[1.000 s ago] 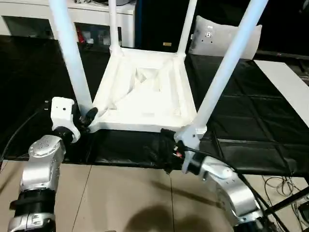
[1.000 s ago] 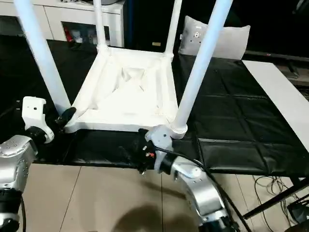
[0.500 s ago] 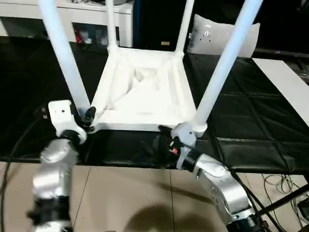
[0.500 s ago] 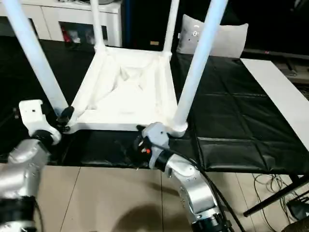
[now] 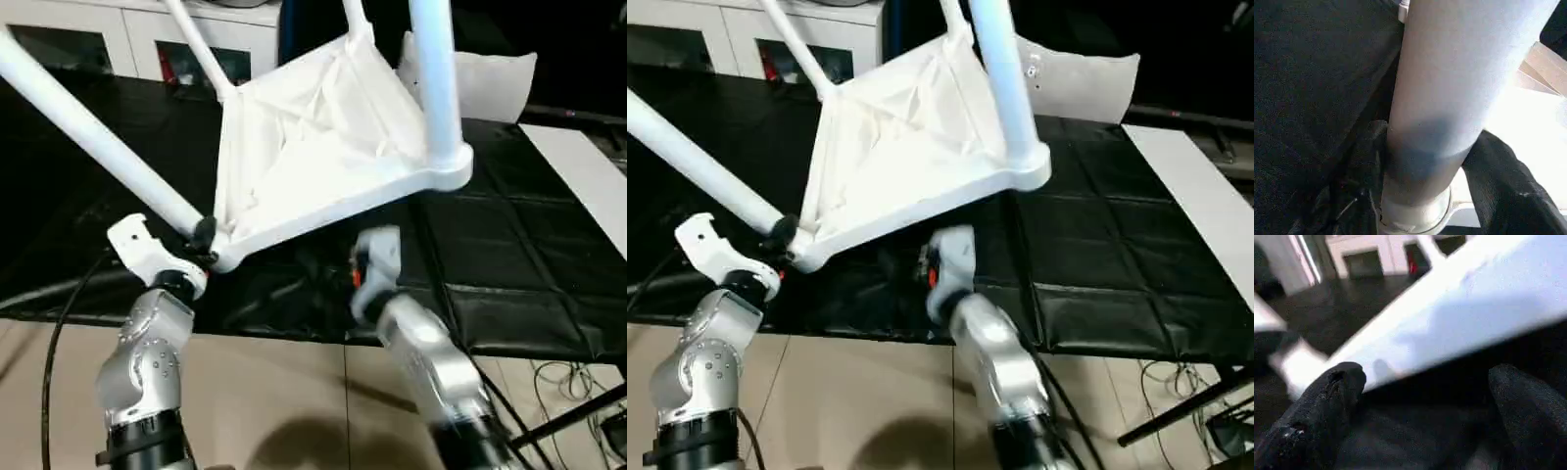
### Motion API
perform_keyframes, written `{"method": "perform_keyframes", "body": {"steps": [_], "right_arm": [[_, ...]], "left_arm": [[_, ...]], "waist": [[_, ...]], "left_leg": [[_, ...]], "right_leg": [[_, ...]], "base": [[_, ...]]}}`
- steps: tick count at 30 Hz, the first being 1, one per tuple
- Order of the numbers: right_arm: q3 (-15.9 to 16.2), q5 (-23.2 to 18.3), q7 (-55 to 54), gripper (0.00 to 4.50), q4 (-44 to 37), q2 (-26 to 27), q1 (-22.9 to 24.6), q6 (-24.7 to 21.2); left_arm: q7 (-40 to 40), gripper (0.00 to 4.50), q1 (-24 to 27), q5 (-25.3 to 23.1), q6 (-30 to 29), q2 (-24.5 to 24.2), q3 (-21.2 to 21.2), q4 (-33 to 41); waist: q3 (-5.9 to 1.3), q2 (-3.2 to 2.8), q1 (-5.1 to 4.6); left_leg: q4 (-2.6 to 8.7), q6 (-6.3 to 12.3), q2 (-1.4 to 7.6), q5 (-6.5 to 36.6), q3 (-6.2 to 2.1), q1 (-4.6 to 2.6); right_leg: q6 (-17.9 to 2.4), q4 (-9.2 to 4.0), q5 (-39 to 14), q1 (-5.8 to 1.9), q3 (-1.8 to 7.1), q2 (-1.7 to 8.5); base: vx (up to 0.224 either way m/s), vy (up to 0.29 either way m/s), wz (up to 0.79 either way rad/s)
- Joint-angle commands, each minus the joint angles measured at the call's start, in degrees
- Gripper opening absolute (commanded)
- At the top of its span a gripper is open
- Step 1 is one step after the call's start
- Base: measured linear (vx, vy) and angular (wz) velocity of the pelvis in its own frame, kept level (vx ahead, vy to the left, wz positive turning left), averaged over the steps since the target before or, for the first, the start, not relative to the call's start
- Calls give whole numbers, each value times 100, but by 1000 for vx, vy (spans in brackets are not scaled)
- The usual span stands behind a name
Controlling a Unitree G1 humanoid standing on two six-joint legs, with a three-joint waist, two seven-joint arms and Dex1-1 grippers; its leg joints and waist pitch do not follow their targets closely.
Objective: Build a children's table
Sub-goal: Flip table
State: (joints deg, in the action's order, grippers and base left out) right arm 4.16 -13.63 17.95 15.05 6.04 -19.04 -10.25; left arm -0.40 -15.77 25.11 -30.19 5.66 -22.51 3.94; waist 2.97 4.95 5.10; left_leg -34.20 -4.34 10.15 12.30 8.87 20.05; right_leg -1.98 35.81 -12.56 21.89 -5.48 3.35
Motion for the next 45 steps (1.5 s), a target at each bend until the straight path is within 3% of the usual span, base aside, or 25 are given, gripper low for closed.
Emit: {"method": "perform_keyframes", "body": {"steps": [1, 5, 8, 15, 16, 18, 20, 25, 29, 34, 37, 38, 39, 41, 42, 44, 45], "right_arm": [[-304, -368, 26, 450, 198, 200, -119, 175], [-646, -585, -188, 450, 625, 481, -461, 367], [-785, -613, -321, 450, 906, 560, -667, 434], [-1275, -1191, -510, 450, 1786, 925, -1555, 611], [-1441, -1303, -542, 450, 2006, 996, -1738, 657], [-1542, -1397, -539, 450, 2159, 1043, -1881, 703], [-1740, -1741, -412, 450, 2506, 1155, -2264, 851], [-1742, -1939, -179, 450, 2807, 1169, -2591, 1042], [-1793, -2197, 124, 450, 2810, 1168, -2655, 976], [-1797, -2230, 241, 450, 3046, 1065, -2810, 938], [-1983, -2292, 161, 450, 3496, 989, -3103, 1067], [-1983, -2292, 161, 450, 3496, 989, -3103, 1067], [-2039, -2366, 220, 450, 3639, 961, -3213, 1061], [-2061, -2436, 302, 450, 3727, 941, -3315, 1003], [-2086, -2485, 311, 450, 3768, 935, -3365, 992], [-2191, -2608, 292, 450, 3895, 920, -3486, 984], [-2219, -2623, 283, 450, 3938, 916, -3512, 998]], "left_arm": [[210, 204, 187, 413, -367, 489, 35, -272], [274, 204, 196, 474, -449, 613, 103, -238], [295, 204, 193, 494, -482, 644, 126, -225], [283, 204, 164, 496, -549, 665, 245, -213], [295, 204, 156, 512, -556, 650, 281, -217], [297, 204, 153, 505, -559, 631, 311, -228], [306, 204, 161, 497, -572, 603, 387, -245], [333, 204, 159, 475, -541, 553, 437, -285], [298, 204, 156, 469, -524, 451, 507, -282], [128, 204, 242, 372, -595, 268, 703, -218], [-110, 204, 344, 418, -779, 154, 918, -84], [-110, 204, 344, 418, -779, 154, 918, -84], [-204, 204, 409, 432, -856, 98, 1042, 5], [-287, 204, 499, 457, -950, 50, 1166, 141], [-323, 204, 548, 465, -998, 21, 1220, 217], [-353, 204, 670, 443, -1079, -44, 1325, 395], [-337, 204, 691, 424, -1074, -50, 1334, 423]], "waist": [[-276, 21, -28], [-266, 11, -38], [-282, 2, -26], [-271, 3, -43], [-277, -20, -45], [-278, -3, -53], [-293, -13, -56], [-315, 4, -62], [-303, 0, -23], [-306, 17, -16], [-314, 16, -12], [-312, 46, -10], [-311, 21, 5], [-318, 72, 0], [-318, 55, 6], [-310, 96, 1], [-304, 89, -4]], "left_leg": [[444, 154, 361, 482, -80, 12], [452, 131, 358, 588, -76, 8], [441, 98, 363, 399, -75, -8], [452, 82, 345, 617, -71, 15], [449, 68, 348, 632, -76, 15], [444, 64, 341, 646, -67, 13], [439, 80, 347, 592, -72, 15], [406, 184, 350, 352, -54, 8], [408, 279, 358, 297, -45, 3], [408, 262, 358, 295, -42, 9], [399, 236, 360, 288, -32, -3], [398, 244, 361, 270, -29, -2], [394, 263, 356, 205, -24, -7], [389, 320, 367, 91, -27, 3], [389, 324, 367, 73, -28, -1], [389, 349, 368, 56, -23, 2], [389, 349, 360, 66, -19, 6]], "right_leg": [[-492, -443, -620, -260, 433, 568], [-502, -467, -905, -237, 435, 580], [-526, -428, -579, -243, 430, 557], [-471, -467, -936, -260, 425, 576], [-469, -460, -945, -258, 426, 574], [-480, -469, -961, -250, 426, 567], [-533, -444, -823, -257, 419, 565], [-693, -391, -394, -256, 414, 562], [-734, -393, -398, -259, 412, 567], [-750, -397, -455, -264, 411, 572], [-807, -382, -513, -249, 412, 575], [-814, -381, -487, -248, 411, 575], [-828, -374, -401, -247, 414, 571], [-868, -342, -238, -256, 408, 573], [-882, -335, -217, -256, 405, 572], [-893, -332, -167, -258, 408, 573], [-904, -325, -138, -250, 408, 564]], "base": [[0, 0, 0], [0, 0, 0], [0, 0, 0], [0, 0, 0], [0, 0, 0], [0, 0, 0], [0, 0, 0], [0, 0, 0], [0, 0, 0], [0, 0, 0], [0, 0, 0], [0, 0, 0], [0, 0, 0], [0, 0, 0], [0, 0, 0], [0, 0, 0], [0, 0, 0]]}}
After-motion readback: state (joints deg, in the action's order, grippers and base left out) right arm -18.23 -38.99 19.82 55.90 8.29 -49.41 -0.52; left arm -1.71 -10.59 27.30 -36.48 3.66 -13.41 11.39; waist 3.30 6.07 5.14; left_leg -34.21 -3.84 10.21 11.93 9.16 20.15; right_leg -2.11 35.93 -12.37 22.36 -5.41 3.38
